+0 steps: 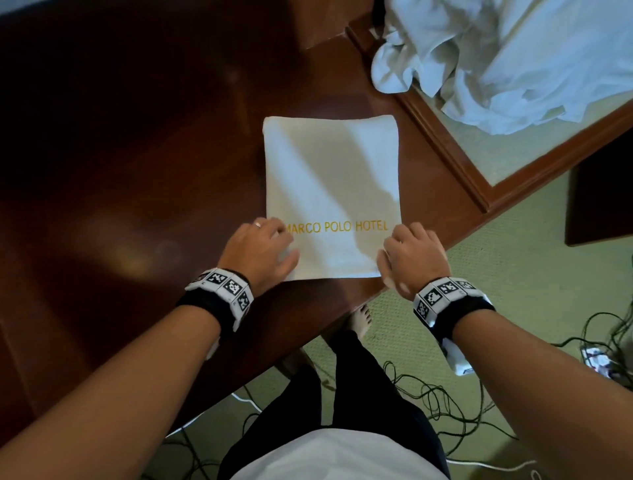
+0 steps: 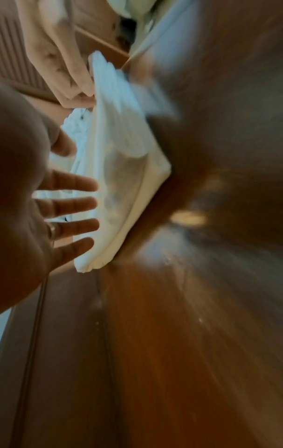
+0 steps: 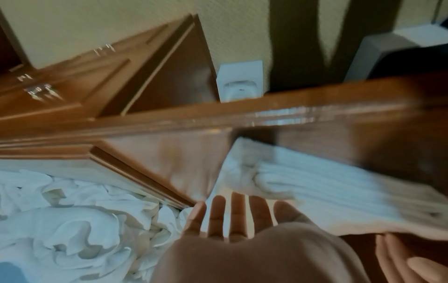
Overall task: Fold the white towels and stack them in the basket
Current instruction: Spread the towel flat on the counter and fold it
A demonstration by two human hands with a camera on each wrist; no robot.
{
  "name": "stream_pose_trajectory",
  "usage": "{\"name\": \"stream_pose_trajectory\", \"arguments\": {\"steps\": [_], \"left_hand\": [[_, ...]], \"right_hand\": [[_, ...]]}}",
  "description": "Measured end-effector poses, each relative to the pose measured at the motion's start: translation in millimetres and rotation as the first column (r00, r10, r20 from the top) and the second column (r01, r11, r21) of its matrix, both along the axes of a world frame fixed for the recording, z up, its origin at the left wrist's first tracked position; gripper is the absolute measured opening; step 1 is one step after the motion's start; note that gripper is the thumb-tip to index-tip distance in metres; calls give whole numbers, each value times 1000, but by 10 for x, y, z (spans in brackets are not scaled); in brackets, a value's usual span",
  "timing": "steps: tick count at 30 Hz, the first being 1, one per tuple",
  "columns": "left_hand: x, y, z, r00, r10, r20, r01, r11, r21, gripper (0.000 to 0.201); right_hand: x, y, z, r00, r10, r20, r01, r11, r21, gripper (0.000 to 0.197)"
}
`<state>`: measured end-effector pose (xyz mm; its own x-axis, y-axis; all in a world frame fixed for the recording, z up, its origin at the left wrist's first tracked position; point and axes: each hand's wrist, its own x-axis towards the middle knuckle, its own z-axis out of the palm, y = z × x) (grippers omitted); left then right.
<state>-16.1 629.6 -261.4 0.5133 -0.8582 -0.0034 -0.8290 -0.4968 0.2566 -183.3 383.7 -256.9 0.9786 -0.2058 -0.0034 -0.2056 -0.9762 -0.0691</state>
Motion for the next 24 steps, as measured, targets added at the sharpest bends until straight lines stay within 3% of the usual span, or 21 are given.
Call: {"name": "stream_pose_trajectory", "arguments": {"steps": [3,5,8,12,14,16,20,22,24], "left_hand": [[48,-310,29,994,108,-30,-108,994,-3,60],[-13,-450,-74,988,127,-94,-113,984,140,75],[-39,-278,-326,974,184,-131,-129,929,346,83],[338,-34,-259,943,331,-41,-290,874,390,93],[607,-171,-139,938,346,-23,-321,891,320,91],[791,-453,-56,968,252,-19,-242,944,223,87],[839,-896,-136,992,122,-7,-115,945,306,80],[880,-876,-230,976,218,-12,-196,900,390,78],[921,-767,-242,931,364,-22,-319,842,435,84]], "right_hand": [[427,119,-16,998,-31,62,27,998,59,33],[570,215,-125,998,-13,-63,20,993,113,52],[369,119,-341,968,-33,-249,63,991,115,67],[297,-162,-263,983,-65,-171,79,994,76,64],[557,-250,-166,996,-83,-25,84,993,78,55],[909,-308,-107,997,-65,43,61,993,100,55],[1345,-472,-194,983,51,-176,-44,998,47,62],[1323,-639,-279,964,3,-265,12,998,55,64],[1206,-730,-291,964,-91,-250,113,991,72,64]]}}
